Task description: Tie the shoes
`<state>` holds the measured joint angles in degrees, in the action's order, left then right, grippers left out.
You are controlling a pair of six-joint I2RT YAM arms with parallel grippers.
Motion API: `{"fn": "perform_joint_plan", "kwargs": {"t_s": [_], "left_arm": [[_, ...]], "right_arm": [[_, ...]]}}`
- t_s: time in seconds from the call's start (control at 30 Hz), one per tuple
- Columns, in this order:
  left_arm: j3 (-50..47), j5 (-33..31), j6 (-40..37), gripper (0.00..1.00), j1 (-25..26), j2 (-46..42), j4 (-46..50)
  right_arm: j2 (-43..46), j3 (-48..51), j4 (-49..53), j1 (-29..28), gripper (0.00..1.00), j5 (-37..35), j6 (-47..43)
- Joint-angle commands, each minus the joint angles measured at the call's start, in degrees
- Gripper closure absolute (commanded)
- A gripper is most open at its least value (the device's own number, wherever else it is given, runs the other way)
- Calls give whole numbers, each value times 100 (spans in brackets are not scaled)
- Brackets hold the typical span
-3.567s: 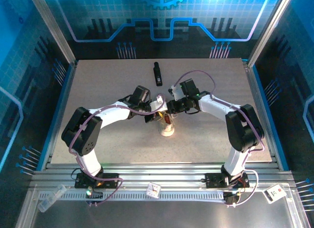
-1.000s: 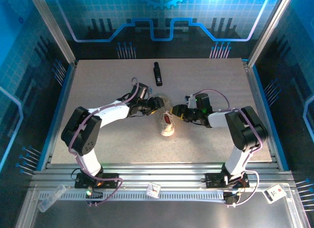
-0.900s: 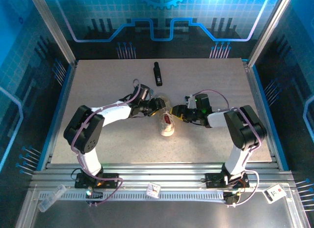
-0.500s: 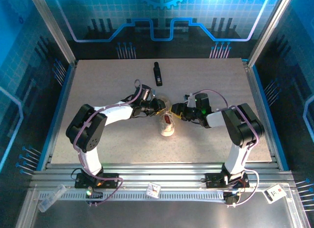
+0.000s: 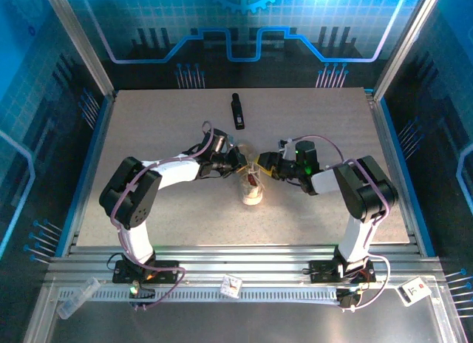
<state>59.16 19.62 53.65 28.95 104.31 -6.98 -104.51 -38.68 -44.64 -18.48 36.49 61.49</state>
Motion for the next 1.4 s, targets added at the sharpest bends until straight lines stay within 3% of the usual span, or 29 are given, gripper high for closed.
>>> {"fn": "perform_joint_plan", "kwargs": {"t_s": [0.0,0.4,0.77,1.2,1.3,1.37], "left_arm": [[-104,130,-56,100,29,-139,-74],[-132,121,-22,100,32,-166,-141],[-132,108,-8,100,28,-166,-137],[-133,120,-26,100,25,-198,-148],[-141,97,-78,100,23,-226,-112],[-167,78,-116,100,23,-251,-95]], "right_arm": [[104,60,-243,-132,46,-36,117],[195,-24,-171,-254,46,-110,98],[862,-176,1476,-246,44,-334,-753],[311,-399,927,-407,43,-263,-312],[265,-443,887,-434,50,-332,-303],[268,-441,896,-424,66,-420,-350]]}}
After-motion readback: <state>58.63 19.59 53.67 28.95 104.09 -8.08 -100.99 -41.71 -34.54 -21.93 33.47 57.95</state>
